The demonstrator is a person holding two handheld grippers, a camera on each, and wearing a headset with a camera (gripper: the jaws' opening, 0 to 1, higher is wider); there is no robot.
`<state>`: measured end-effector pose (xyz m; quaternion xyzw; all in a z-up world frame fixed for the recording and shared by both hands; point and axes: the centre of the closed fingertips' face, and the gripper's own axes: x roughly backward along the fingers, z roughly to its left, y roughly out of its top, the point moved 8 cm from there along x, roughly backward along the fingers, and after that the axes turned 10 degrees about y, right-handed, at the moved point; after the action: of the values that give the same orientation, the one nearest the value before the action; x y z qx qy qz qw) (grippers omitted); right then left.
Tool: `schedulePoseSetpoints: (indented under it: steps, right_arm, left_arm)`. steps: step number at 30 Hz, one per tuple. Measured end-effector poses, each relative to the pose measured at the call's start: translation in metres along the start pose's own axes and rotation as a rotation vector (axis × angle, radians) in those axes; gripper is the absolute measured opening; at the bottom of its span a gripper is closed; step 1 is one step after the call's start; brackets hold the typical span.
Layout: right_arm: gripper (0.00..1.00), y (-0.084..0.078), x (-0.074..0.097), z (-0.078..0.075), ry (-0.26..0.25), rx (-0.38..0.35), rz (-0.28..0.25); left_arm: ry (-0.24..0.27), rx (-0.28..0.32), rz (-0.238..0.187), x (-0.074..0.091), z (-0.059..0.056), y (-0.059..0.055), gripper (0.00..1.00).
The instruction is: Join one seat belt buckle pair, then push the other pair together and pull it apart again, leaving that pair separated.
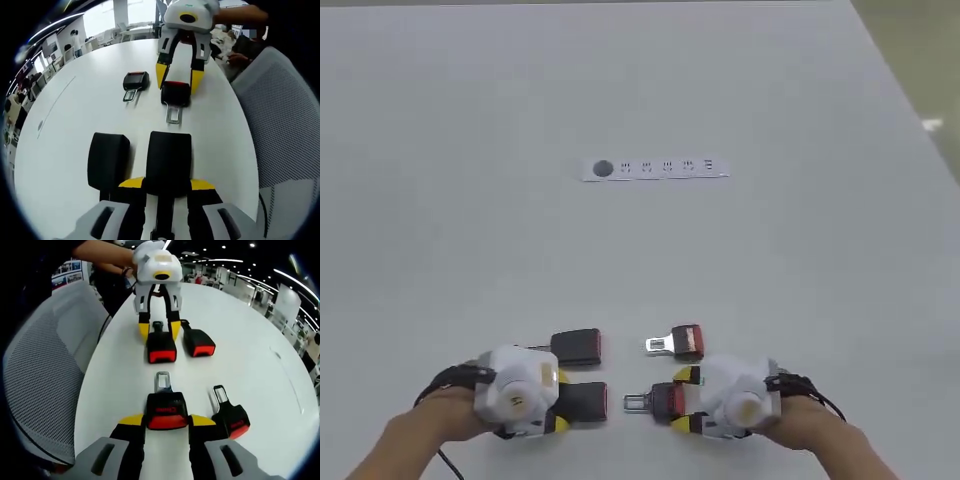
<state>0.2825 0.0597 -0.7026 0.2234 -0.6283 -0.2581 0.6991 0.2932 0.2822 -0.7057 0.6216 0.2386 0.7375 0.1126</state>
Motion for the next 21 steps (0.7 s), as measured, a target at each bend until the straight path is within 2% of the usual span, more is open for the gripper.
schedulePoseSetpoints:
  steps: [16, 21]
  right_arm:
    - [0.3, 0.009, -0.012, -0.004, 0.006, 0.006, -0.006]
    - [0.3, 0.013, -0.016, -0.006, 0.007, 0.008, -0.007]
  left_arm:
    - [-0.001, 0.005, 0.012, -0.001, -0.001, -0.001, 0.33]
    - [-0.002, 0.002, 0.017, -0.001, -0.002, 0.001, 0.33]
